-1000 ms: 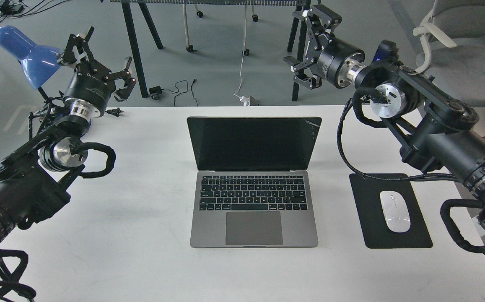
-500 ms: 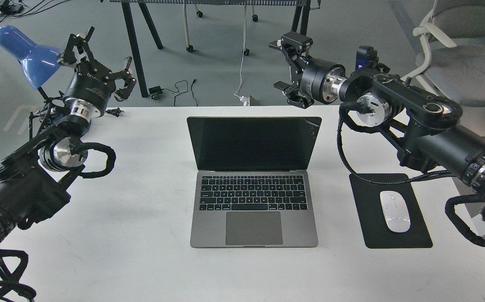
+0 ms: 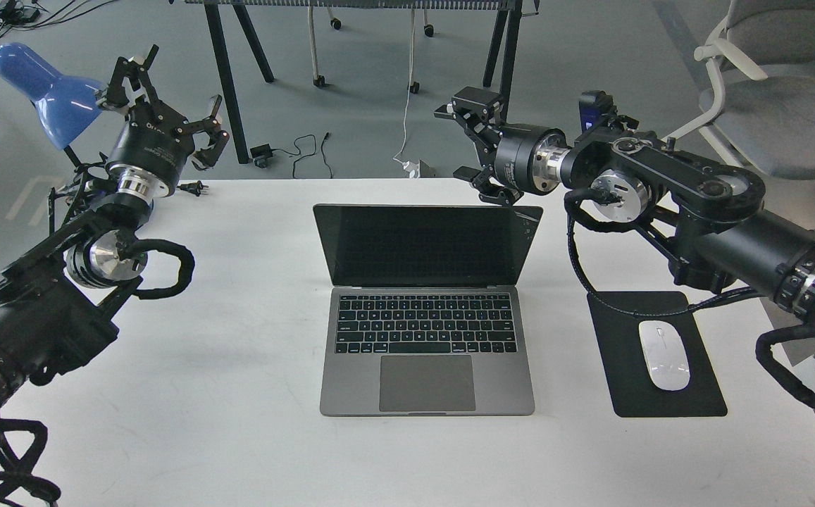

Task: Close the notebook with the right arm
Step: 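Move the right gripper over the top edge of the laptop screen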

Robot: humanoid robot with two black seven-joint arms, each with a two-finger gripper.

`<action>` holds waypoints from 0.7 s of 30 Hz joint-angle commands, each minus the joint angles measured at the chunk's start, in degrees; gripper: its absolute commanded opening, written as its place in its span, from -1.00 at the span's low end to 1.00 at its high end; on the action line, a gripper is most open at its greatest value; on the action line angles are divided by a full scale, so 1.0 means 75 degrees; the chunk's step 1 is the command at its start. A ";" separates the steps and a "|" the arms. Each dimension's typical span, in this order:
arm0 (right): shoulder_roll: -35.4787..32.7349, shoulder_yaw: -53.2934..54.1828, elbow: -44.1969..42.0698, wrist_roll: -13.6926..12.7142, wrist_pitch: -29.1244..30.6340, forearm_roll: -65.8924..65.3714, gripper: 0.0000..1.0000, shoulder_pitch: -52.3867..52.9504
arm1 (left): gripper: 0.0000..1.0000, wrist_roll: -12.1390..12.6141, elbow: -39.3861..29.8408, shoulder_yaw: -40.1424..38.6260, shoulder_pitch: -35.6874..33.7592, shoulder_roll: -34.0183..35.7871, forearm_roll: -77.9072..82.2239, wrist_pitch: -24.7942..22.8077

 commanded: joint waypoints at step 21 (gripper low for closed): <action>-0.0723 -0.0750 0.1089 -0.0023 0.1410 0.0000 1.00 -0.0047 | 1.00 0.0000 -0.0001 0.0000 0.0000 0.0000 0.0001 0.0000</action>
